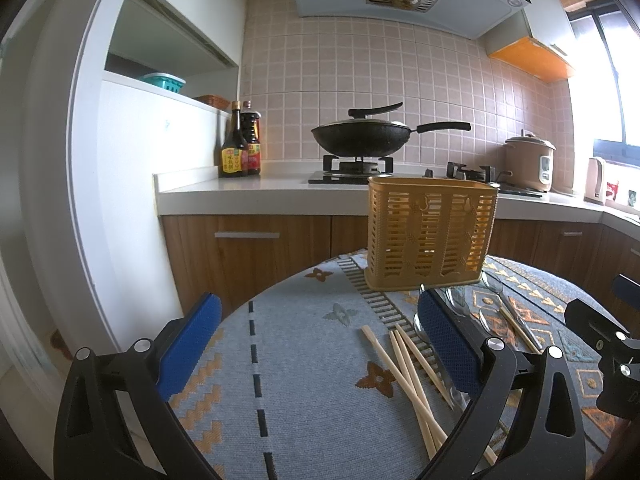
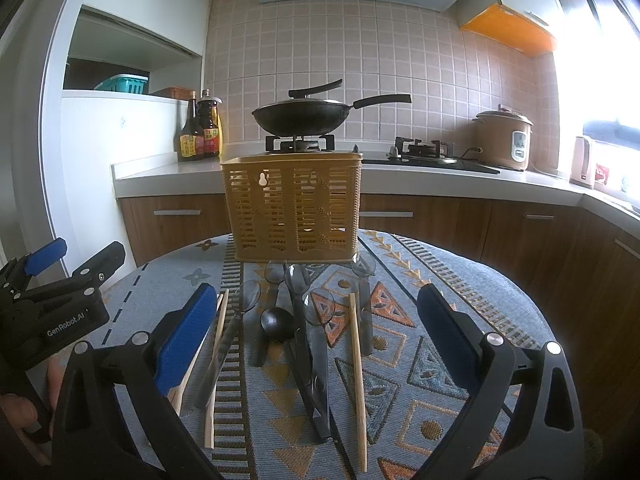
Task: Organize utensils
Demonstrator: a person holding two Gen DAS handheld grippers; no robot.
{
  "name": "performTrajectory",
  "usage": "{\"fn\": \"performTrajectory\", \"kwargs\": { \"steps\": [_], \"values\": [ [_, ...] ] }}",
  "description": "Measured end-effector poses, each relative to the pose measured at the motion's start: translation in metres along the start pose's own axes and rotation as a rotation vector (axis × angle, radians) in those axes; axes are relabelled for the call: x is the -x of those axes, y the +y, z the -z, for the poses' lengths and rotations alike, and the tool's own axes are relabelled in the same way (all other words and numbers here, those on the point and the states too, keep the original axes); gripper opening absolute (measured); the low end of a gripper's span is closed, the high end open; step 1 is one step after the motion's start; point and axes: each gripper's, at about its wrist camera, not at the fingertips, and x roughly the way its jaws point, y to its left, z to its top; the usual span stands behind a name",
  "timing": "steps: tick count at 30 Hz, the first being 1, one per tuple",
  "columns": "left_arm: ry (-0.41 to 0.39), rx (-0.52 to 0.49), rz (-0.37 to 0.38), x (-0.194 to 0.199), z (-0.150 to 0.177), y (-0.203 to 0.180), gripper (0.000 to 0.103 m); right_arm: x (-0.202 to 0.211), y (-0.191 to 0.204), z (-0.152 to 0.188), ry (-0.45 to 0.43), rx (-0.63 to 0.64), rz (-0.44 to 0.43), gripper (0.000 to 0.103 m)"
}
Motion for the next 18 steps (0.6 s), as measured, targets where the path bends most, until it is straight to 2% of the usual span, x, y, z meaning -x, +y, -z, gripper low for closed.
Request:
{"fn": "performTrajectory", "kwargs": {
  "steps": [18],
  "values": [
    [0.001, 0.001, 0.001, -0.0021, 0.0003, 0.0035, 0.096, -0.0016, 0.0008, 0.0009, 0.003, 0.000, -0.001, 0.096]
  ]
}}
